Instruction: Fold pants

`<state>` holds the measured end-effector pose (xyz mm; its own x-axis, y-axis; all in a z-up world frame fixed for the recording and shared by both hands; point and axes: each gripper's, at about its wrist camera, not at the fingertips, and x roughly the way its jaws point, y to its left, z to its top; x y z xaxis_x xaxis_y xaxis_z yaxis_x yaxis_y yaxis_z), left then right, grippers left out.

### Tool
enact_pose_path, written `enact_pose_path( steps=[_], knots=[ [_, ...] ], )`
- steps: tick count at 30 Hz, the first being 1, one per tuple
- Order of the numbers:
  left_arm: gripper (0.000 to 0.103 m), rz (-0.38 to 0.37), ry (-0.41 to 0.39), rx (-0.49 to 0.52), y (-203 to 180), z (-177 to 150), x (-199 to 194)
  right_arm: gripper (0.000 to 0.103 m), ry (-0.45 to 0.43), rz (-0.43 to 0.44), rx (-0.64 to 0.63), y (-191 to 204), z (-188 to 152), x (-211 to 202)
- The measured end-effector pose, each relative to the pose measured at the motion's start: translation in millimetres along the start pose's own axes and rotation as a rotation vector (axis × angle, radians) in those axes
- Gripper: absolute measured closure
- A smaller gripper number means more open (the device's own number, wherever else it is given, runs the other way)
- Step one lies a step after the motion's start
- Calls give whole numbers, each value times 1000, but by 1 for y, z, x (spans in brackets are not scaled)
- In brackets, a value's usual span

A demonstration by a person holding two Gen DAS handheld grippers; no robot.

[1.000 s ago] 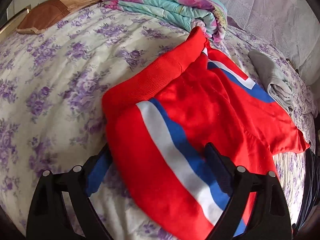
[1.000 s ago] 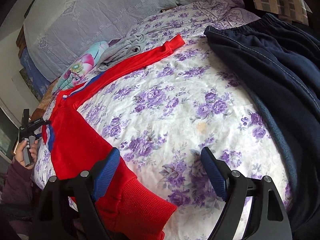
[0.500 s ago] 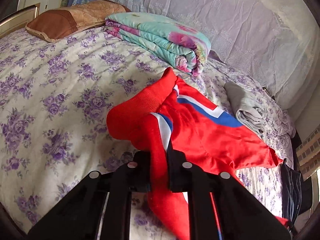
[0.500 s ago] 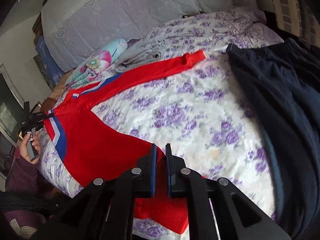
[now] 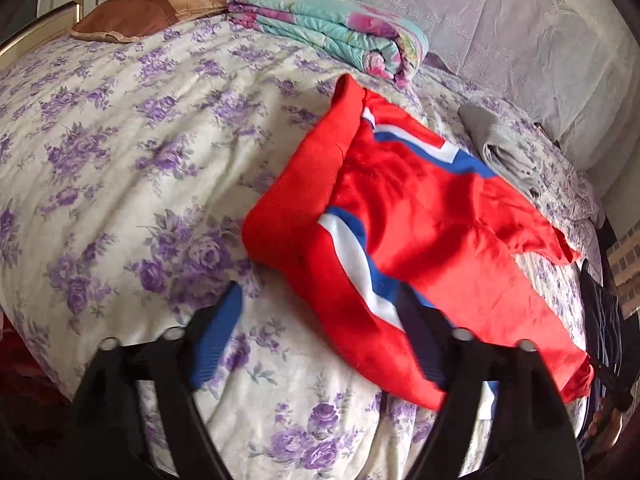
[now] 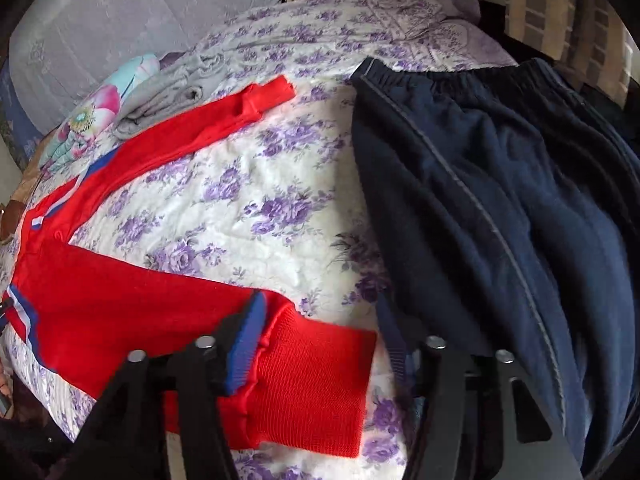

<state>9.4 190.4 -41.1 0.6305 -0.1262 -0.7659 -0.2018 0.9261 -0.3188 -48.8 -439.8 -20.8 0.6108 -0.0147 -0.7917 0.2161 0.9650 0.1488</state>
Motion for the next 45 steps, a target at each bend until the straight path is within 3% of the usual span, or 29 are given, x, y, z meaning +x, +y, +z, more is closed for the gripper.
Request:
enact_pose_path(
  steps=[3, 6, 7, 8, 9, 10, 11, 13, 16, 18, 20, 21, 22, 23, 24, 26, 28, 31, 33, 35, 38, 43, 44, 45],
  knots=[
    [13, 7, -32, -2, 0, 10, -1, 29, 27, 35, 30, -3, -19, -12],
    [13, -33, 41, -35, -1, 10, 25, 28, 116, 112, 65, 1, -40, 2],
    [13, -39, 65, -52, -1, 7, 35, 29, 95, 89, 41, 6, -44, 2],
    [14, -15, 46, -50, -3, 5, 39, 43, 60, 71, 8, 11, -45, 0],
    [16, 1, 3, -41, -6, 4, 37, 72, 49, 86, -10, 14, -44, -3],
    [39, 10, -26, -42, -6, 5, 34, 90, 37, 128, -2, 12, -39, -9],
    [57, -9, -29, -56, -4, 8, 32, 97, 15, 125, 3, 10, -33, -18],
    [62, -57, -24, -86, 5, 15, 26, 97, -37, 105, -36, 9, -23, -42],
    [62, -15, -31, -48, 5, 15, 14, 97, -29, 99, -60, 2, -16, -62],
    [60, 12, -1, -9, 2, 10, 16, 97, 34, 52, -80, 1, -21, -53],
    [49, 58, 30, 32, 1, 3, 27, 97, 150, 13, -94, 0, -33, -24],
    [48, 62, 33, 43, 1, 1, 31, 94, 191, -10, -97, -1, -41, -12],
    [44, 56, 25, 40, 4, 0, 29, 94, 184, -22, -98, -1, -43, -11],
    [34, 61, 28, 38, 5, 1, 26, 87, 163, -38, -92, 0, -40, -16],
    [30, 60, 34, 35, 6, 2, 22, 73, 134, -76, -83, 1, -36, -25],
    [27, 62, 34, 43, 8, 3, 8, 63, 23, -154, -99, 9, -27, -52],
    [27, 82, 16, 74, 6, 2, -11, 63, -51, -82, -129, 24, -18, -74],
    [25, 117, -74, 163, -14, 1, -43, 64, -85, 31, -207, 55, -9, -81],
    [16, 65, -138, 212, -35, -1, -58, 58, -74, 143, -245, 78, -4, -76],
    [10, 34, -173, 293, -63, -4, -57, 52, -54, 176, -274, 101, 0, -66],
    [10, 49, -132, 370, -88, -6, -25, 43, -11, 190, -296, 123, 1, -43],
    [10, 100, 56, 305, -58, -7, 48, 40, 173, 167, -208, 116, -13, 25],
    [10, 115, 40, 328, -58, -10, 50, 40, 217, 173, -185, 113, -20, 39],
    [10, 133, 26, 362, -61, -14, 49, 36, 182, 185, -187, 113, -22, 38]
  ],
)
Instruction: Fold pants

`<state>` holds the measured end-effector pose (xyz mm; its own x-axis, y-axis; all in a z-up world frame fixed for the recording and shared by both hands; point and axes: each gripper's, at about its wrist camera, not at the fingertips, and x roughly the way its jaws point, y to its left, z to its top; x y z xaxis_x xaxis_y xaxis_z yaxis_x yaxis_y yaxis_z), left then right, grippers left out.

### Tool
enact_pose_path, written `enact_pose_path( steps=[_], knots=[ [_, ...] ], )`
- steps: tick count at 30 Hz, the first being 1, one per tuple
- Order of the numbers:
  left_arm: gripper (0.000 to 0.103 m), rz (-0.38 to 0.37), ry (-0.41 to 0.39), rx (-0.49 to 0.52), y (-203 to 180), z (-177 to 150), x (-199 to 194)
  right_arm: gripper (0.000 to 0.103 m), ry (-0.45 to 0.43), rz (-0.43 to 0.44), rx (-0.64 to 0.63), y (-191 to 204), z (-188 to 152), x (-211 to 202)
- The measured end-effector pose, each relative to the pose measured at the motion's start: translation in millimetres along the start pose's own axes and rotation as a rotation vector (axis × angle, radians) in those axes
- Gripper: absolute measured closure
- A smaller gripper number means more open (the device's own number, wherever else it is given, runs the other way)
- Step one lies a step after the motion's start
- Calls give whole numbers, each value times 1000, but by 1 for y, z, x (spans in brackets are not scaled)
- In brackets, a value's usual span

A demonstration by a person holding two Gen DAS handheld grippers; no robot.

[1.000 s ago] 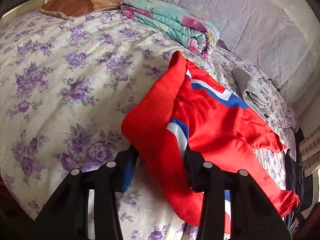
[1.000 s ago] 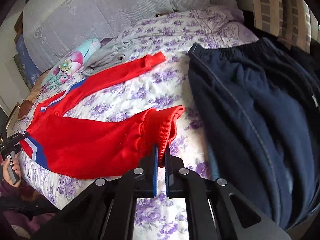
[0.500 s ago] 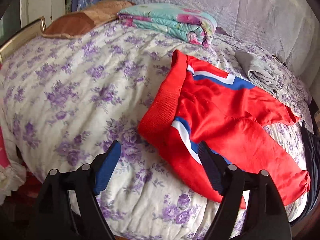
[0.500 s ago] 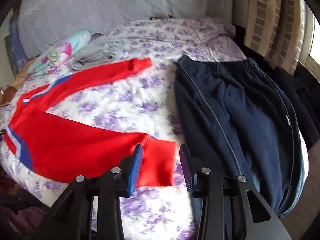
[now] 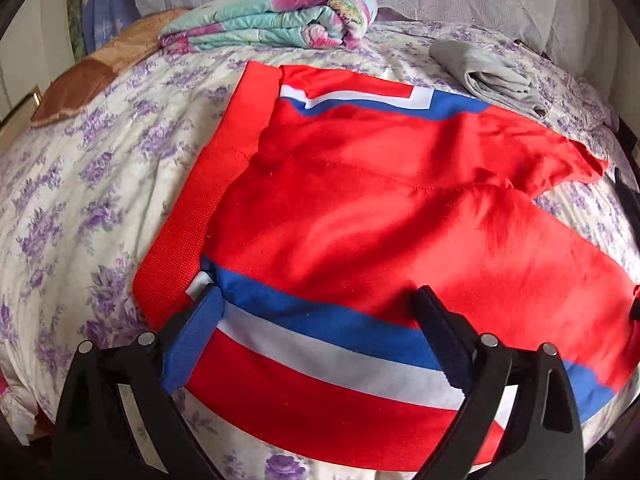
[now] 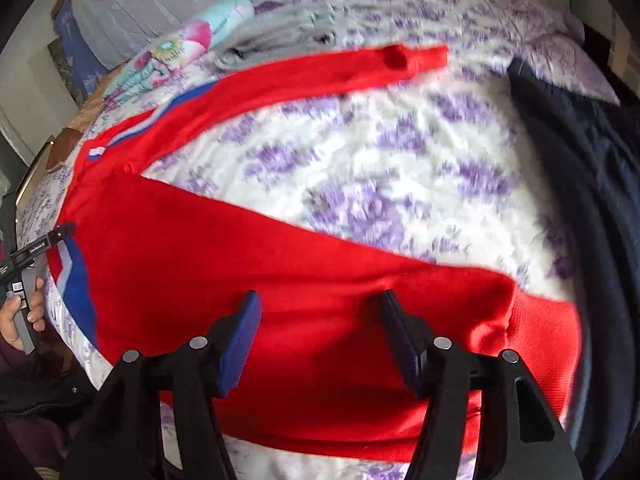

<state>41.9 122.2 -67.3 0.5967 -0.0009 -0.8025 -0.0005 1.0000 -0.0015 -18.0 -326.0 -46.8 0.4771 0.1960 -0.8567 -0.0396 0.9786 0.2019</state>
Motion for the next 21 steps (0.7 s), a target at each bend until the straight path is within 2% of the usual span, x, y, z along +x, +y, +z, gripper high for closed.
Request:
enact_pose_path(
  steps=[2, 4, 6, 7, 8, 9, 10, 11, 14, 16, 18, 21],
  knots=[
    [10, 13, 9, 18, -5, 0, -5, 34, 19, -7, -20, 8, 6, -4],
    [10, -68, 20, -12, -1, 10, -17, 34, -21, 24, -48, 20, 21, -20],
    [10, -121, -14, -9, 0, 29, -33, 33, -68, 29, -140, 42, 47, -35],
    [8, -120, -43, 3, 1, 42, -40, 31, -95, 13, -189, 54, 63, -40],
    [5, -107, -64, 10, 2, 57, -43, 25, -122, 0, -233, 66, 80, -44],
    [5, -88, -72, 4, 5, 75, -39, 18, -150, -1, -278, 80, 98, -45],
    [5, -72, -61, -15, 10, 90, -31, 15, -170, 8, -319, 90, 119, -42],
    [5, -59, -30, -55, 19, 107, -17, 11, -179, 19, -358, 102, 139, -36],
    [5, -83, 87, -167, 44, 144, 33, 10, -130, 66, -422, 132, 198, 2],
    [5, -66, 134, -203, 55, 160, 60, 10, -94, 79, -446, 151, 232, 32],
    [5, -17, 159, -228, 61, 171, 80, 10, -60, 78, -513, 174, 256, 64],
    [5, 13, 192, -215, 61, 181, 104, 10, -6, 30, -655, 207, 273, 115]
  ],
)
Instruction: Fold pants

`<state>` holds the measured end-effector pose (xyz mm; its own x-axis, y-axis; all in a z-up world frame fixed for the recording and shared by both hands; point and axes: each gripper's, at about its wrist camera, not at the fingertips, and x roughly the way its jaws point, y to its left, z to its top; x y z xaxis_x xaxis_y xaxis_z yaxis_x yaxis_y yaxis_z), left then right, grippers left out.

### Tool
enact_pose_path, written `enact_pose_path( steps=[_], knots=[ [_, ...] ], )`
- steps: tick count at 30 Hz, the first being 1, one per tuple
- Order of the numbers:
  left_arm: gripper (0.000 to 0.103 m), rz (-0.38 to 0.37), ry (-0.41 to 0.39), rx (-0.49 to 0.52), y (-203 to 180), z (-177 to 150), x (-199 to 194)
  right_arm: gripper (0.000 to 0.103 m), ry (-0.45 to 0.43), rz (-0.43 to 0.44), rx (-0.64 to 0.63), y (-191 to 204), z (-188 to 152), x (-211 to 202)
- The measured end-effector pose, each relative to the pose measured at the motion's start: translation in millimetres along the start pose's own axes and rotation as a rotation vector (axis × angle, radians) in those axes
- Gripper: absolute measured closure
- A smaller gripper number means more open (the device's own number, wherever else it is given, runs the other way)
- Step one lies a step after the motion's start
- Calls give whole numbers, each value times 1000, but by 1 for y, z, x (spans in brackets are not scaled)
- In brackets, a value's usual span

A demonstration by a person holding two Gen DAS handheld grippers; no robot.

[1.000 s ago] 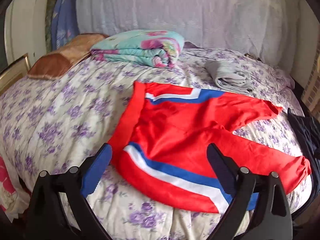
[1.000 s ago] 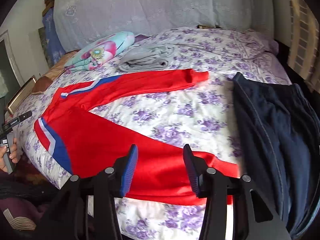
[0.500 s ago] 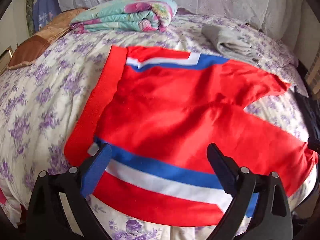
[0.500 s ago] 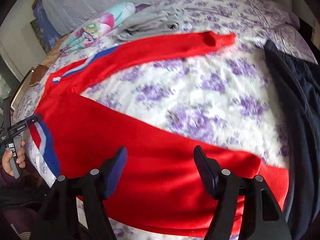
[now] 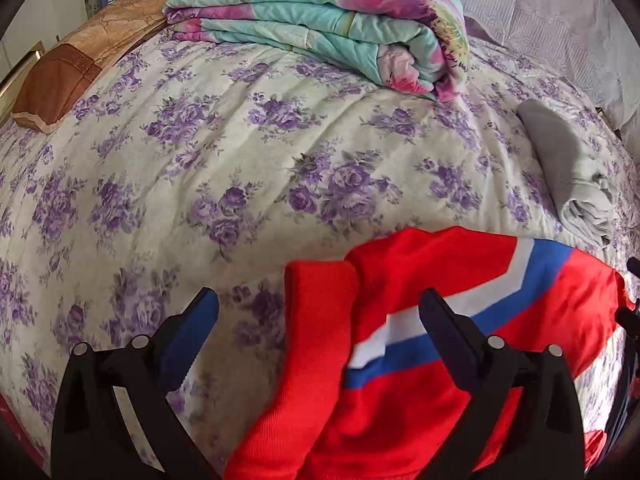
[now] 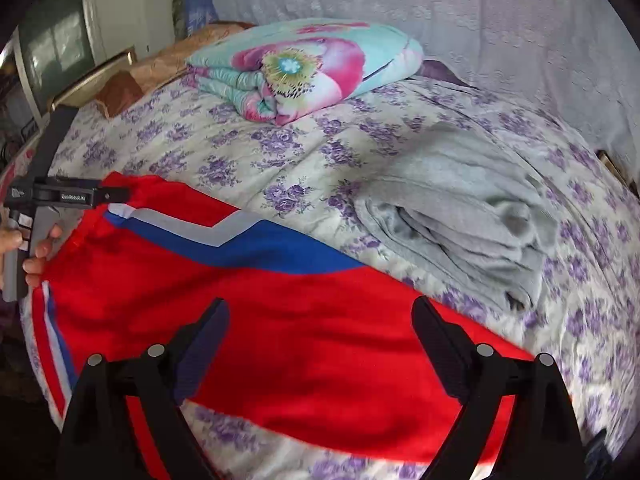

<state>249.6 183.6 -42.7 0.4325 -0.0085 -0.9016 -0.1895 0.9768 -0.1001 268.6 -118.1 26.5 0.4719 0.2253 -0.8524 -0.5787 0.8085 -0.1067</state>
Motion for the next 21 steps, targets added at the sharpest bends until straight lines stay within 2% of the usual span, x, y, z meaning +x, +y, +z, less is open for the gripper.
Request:
enact_pose_path(
  steps=[3, 5, 6, 7, 8, 9, 10, 13, 17, 21],
  knots=[
    [5, -24, 46, -20, -1, 0, 23, 10, 65, 1, -54, 7, 15, 49],
    [7, -19, 16, -24, -1, -4, 27, 12, 104, -10, -50, 8, 17, 77],
    [11, -24, -2, -24, -1, -4, 25, 18, 127, -8, -50, 8, 15, 89],
    [31, -43, -15, -23, -1, -5, 23, 23, 135, 36, -43, 8, 13, 95],
    [53, -71, -26, -20, -1, -4, 20, 48, 107, 79, -37, 8, 13, 91],
    [60, -90, -32, -14, -2, -4, 16, 94, 104, 112, -49, 10, 14, 85],
    [65, -101, -42, -8, -2, -5, 11, 95, 99, 113, -67, 13, 14, 77],
    [69, -113, -78, 7, -3, -6, -7, 96, 27, 66, -132, 27, 9, 40],
    [69, -169, -122, -3, 2, -12, -40, 96, -75, 48, -173, 44, -7, -23],
    [65, -250, -121, -18, 13, -29, -70, 96, -169, 60, -190, 68, -47, -83]
  ],
)
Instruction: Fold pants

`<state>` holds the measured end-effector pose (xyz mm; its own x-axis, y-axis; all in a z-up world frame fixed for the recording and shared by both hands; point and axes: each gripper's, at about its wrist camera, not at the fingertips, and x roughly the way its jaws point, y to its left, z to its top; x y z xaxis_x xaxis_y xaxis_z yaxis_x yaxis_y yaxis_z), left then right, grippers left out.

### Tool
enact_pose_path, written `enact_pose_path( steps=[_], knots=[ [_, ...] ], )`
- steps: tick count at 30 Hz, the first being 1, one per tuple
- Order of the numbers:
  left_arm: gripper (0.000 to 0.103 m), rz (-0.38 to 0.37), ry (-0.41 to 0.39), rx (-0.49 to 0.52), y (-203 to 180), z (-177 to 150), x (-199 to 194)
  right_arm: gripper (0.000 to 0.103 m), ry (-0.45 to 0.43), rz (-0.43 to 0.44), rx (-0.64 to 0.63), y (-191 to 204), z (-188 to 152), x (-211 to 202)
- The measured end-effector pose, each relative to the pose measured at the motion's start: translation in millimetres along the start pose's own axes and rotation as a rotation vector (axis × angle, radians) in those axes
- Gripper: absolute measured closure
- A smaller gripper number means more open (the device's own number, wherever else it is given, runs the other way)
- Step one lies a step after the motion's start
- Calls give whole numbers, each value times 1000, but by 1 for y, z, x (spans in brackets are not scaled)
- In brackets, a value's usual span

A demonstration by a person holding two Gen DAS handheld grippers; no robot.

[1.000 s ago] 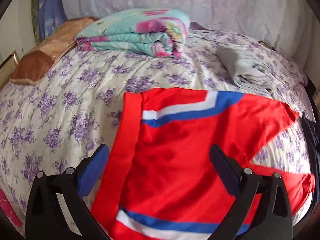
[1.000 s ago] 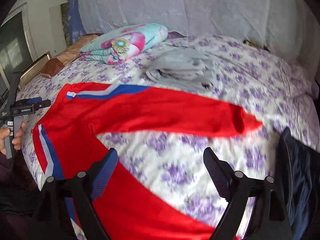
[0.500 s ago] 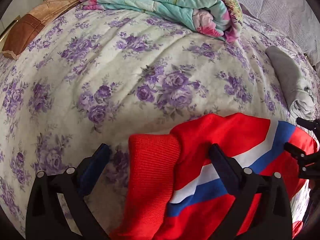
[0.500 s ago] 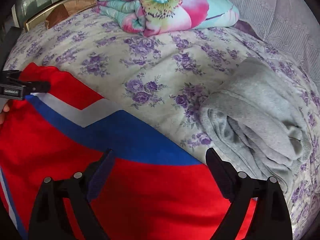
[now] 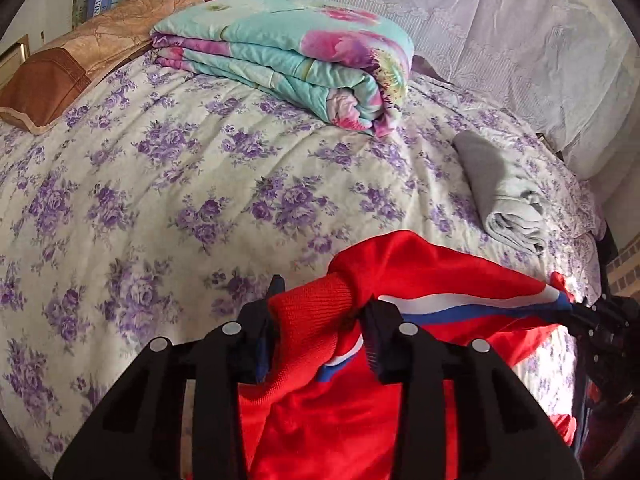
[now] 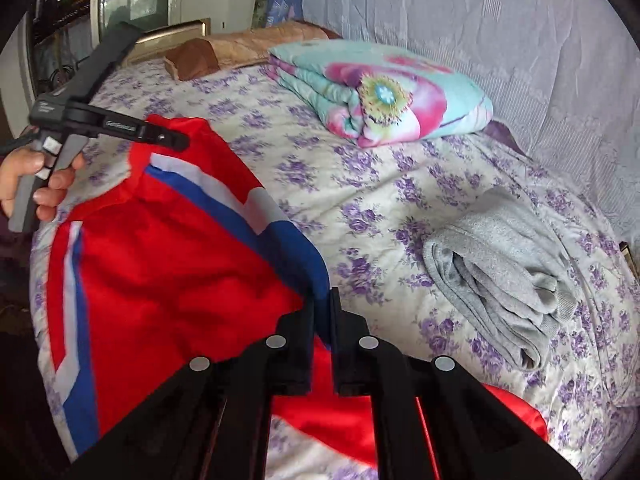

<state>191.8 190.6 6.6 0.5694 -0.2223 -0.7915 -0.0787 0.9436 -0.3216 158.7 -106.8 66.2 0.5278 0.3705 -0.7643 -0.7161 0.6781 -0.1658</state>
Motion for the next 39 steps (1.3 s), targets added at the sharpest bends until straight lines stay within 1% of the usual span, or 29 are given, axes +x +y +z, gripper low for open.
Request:
enact_pose_path(
  steps=[1, 2, 5, 6, 7, 8, 10, 12, 14, 15, 17, 18, 19, 22, 24, 25, 28, 31, 33, 34, 35, 36, 37, 38, 39],
  knots=[
    [54, -13, -6, -9, 2, -7, -11, 96, -27, 2, 7, 11, -11, -15],
    [41, -23, -17, -22, 6, -14, -23, 96, -50, 14, 23, 22, -21, -26],
    [25, -62, -42, -67, 20, -45, -60, 96, -108, 45, 67, 60, -62, -46],
    [22, -86, -37, -90, 25, -57, -70, 96, -117, 53, 89, 72, -76, -45],
    [14, -114, -31, -117, 30, -70, -78, 96, -129, 65, 115, 82, -92, -44],
    [12, -133, -19, -143, 33, -82, -83, 96, -140, 73, 141, 90, -105, -41],
    [12, -190, 25, -190, 35, -102, -82, 96, -143, 93, 186, 100, -128, -31],
    [12, -255, 80, -240, 33, -116, -77, 96, -152, 117, 200, 108, -145, -25],
    [12, -325, 118, -290, 27, -124, -72, 96, -149, 137, 218, 111, -154, -22],
    [12, -338, 123, -292, 23, -125, -70, 96, -157, 137, 224, 112, -155, -25],
    [12, -318, 131, -295, 20, -126, -63, 96, -176, 145, 232, 112, -156, -29],
    [12, -311, 141, -314, 21, -126, -58, 96, -175, 148, 238, 111, -157, -28],
    [12, -316, 152, -341, 25, -128, -52, 96, -171, 150, 242, 111, -157, -26],
    [12, -314, 174, -374, 32, -129, -42, 96, -178, 175, 261, 108, -159, -25],
    [12, -294, 184, -366, 31, -130, -43, 96, -182, 194, 279, 105, -160, -25],
    [12, -271, 194, -358, 30, -132, -44, 96, -182, 200, 287, 103, -161, -24],
    [12, -237, 212, -351, 34, -142, -46, 96, -190, 213, 301, 101, -162, -24],
    [12, -225, 199, -337, 35, -142, -42, 95, -190, 214, 301, 101, -162, -24],
    [13, -218, 171, -318, 32, -136, -36, 95, -185, 212, 299, 102, -162, -23],
    [18, -209, 161, -307, 30, -133, -32, 95, -183, 211, 299, 103, -162, -23],
    [32, -197, 151, -301, 29, -131, -28, 95, -184, 210, 300, 103, -162, -24],
    [36, -196, 143, -293, 28, -129, -26, 95, -186, 209, 300, 103, -162, -24],
    [50, -195, 133, -288, 28, -127, -24, 95, -188, 207, 300, 104, -162, -25],
    [70, -206, 127, -285, 29, -126, -24, 95, -191, 205, 299, 104, -163, -25],
    [75, -224, 129, -280, 29, -125, -23, 95, -192, 203, 297, 104, -163, -26]
  ],
)
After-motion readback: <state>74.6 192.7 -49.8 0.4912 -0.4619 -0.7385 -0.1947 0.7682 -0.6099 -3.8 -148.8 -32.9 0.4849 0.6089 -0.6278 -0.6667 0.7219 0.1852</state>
